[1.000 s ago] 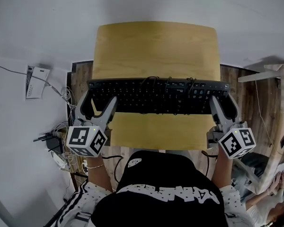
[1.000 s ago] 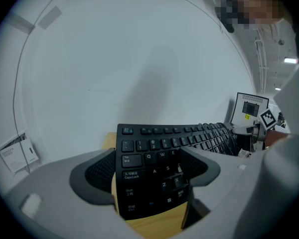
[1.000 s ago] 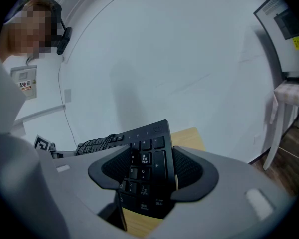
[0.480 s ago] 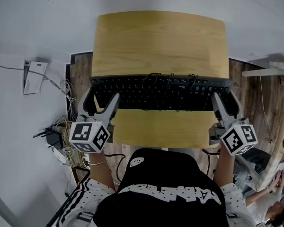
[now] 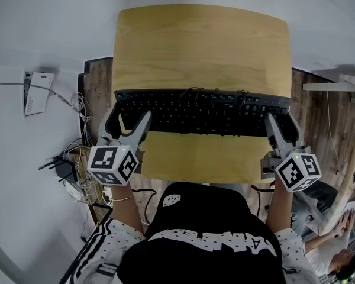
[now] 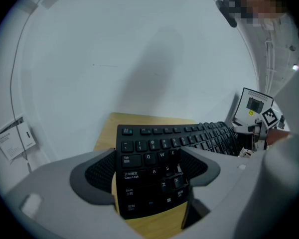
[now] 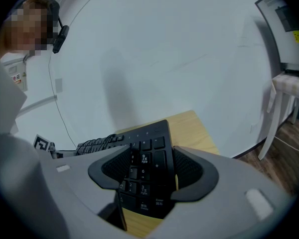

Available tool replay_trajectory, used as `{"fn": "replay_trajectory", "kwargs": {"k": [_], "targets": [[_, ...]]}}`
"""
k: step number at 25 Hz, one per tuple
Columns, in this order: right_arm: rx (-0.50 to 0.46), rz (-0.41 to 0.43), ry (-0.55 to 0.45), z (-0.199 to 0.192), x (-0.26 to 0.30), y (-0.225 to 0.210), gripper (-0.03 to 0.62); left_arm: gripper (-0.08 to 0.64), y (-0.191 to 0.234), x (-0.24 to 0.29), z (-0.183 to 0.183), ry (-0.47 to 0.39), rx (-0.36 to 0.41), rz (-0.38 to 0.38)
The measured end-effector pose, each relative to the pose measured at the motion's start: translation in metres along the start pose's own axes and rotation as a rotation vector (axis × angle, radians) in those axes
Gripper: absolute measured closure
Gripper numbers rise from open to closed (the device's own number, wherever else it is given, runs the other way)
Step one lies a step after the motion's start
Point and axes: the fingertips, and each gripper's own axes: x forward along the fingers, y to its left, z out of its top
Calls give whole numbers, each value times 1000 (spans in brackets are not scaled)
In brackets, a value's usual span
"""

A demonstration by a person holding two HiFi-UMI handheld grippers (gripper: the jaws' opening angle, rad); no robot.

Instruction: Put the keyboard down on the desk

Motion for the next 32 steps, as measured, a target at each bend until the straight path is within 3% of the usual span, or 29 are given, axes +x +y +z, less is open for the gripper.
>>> {"fn": "replay_trajectory", "kwargs": {"k": [4,10,32], "targets": [[-26,-38,24,-38,27,-16,322,176,16,42,-48,7,-29,-29],[6,-13,43,-8,11,-8,324,181,2,15,-12,57,-6,23],[28,-41,94,-28,24,-17,324,184,10,32,-35,133,-33,22]]}}
